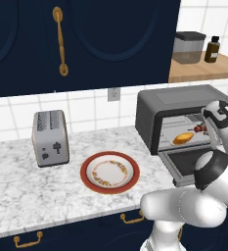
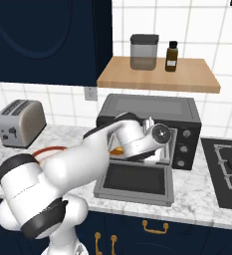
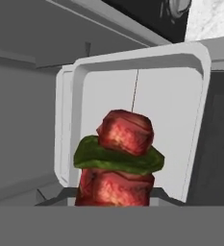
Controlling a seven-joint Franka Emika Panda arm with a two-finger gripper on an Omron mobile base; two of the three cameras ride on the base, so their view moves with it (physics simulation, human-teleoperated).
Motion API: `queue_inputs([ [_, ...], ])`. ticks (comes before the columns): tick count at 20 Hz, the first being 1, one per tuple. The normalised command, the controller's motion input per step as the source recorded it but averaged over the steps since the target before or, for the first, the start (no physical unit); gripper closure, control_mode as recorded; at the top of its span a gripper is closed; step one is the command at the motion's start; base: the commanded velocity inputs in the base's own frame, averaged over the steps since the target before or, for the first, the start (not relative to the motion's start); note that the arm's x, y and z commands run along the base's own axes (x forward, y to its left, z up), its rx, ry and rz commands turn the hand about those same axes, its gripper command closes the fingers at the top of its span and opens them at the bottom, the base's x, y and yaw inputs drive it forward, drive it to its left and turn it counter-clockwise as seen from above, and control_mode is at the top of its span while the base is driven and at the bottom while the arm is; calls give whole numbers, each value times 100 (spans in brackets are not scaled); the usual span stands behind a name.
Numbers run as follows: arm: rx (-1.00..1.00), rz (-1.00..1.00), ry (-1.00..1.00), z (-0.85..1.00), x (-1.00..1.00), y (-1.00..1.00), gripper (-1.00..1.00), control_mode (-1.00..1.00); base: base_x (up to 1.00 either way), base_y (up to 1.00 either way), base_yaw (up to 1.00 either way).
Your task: Pick up the kebab skewer and baguette bread, and place them inside the toaster oven. Close the toaster oven door and start by setting the timer.
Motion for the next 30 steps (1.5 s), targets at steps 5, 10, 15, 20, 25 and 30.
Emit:
queue_inputs([
  [5, 0, 4, 3, -5, 25, 0, 100, -100, 0, 0, 0],
  [10, 0, 0, 0, -13, 31, 0, 100, -100, 0, 0, 0],
  [15, 0, 0, 0, -11, 35, 0, 100, -100, 0, 0, 0],
  [20, 0, 0, 5, -1, 27, 1, 100, -100, 0, 0, 0],
  [25, 0, 0, 7, -2, 32, 10, -100, -100, 0, 0, 0],
  [30, 0, 0, 6, 0, 15, 1, -100, -100, 0, 0, 0],
])
